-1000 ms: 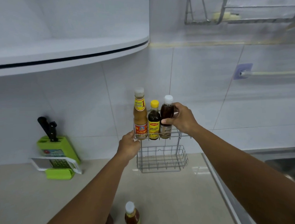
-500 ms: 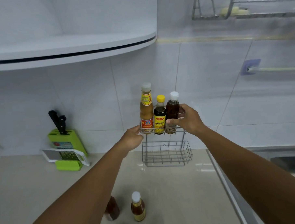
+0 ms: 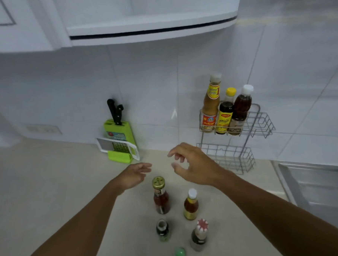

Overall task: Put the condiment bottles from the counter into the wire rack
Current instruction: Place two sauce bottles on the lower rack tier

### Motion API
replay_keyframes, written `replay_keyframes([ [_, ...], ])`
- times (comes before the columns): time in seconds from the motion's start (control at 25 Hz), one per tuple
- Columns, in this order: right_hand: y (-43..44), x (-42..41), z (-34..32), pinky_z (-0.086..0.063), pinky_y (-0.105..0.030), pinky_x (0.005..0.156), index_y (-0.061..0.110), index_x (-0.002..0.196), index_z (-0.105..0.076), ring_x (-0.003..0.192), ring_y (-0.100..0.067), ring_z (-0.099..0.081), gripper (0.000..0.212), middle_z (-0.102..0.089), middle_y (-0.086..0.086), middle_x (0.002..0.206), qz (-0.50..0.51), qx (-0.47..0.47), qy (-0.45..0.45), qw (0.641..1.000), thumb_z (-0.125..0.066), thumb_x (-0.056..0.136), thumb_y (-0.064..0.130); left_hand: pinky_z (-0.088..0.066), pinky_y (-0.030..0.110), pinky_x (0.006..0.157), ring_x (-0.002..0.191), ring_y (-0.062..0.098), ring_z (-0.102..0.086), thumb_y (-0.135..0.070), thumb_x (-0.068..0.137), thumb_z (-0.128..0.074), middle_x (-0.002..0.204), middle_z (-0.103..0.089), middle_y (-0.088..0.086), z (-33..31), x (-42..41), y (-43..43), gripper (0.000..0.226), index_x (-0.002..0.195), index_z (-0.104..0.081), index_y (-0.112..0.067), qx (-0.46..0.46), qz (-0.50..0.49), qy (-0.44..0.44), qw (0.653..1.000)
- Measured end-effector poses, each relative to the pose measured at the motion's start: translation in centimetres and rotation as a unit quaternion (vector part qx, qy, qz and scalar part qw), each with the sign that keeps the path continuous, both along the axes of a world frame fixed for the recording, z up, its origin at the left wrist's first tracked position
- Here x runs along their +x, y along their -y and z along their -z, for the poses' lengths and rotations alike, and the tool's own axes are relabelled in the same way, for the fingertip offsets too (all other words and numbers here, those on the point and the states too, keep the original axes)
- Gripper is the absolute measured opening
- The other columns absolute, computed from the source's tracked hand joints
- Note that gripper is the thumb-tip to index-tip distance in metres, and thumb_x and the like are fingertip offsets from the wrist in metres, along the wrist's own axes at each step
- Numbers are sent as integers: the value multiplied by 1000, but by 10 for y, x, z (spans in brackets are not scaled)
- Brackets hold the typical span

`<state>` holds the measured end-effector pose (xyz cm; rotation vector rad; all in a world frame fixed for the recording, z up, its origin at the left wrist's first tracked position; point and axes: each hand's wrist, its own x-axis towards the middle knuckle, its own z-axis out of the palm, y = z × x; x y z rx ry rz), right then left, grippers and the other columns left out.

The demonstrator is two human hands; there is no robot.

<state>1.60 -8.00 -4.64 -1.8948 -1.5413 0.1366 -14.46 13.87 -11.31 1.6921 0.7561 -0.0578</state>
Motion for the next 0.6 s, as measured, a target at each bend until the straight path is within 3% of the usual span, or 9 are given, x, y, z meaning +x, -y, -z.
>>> replay_keyframes([
  [0.12,-33,-41,22,-51,-33,93,32,141,-50,104,-12,-54,55,-52,4,124,-76,-216,-1,973,-65,90,46,-52,16,82,119,5,-56,8,73,-67,127,-63,-7,31,-20,28,66,129,-56,-25,14,90,-18,996],
  [0.28,-52,-60,41,-51,-42,97,22,143,-53,118,-28,-58,54,-51,-5,131,-55,-273,61,958,-63,91,34,-50,31,98,117,11,-60,-13,69,-84,114,-71,-4,58,-25,53,50,114,-66,-22,19,42,31,998],
  [0.44,-55,-62,48,-49,-42,99,21,142,-55,122,-30,-53,49,-50,-7,134,-31,-279,45,959,-62,94,30,-53,31,84,90,11,-66,-33,62,-87,93,-72,-7,79,-28,68,40,97,-68,-31,55,6,33,998],
  [0.6,-46,-57,42,-49,-40,98,20,137,-58,117,-26,-54,47,-53,-4,127,-26,-246,10,969,-66,92,28,-50,22,72,74,-3,-62,-23,63,-87,80,-70,-22,76,-29,78,39,94,-66,-32,95,-14,94,991],
])
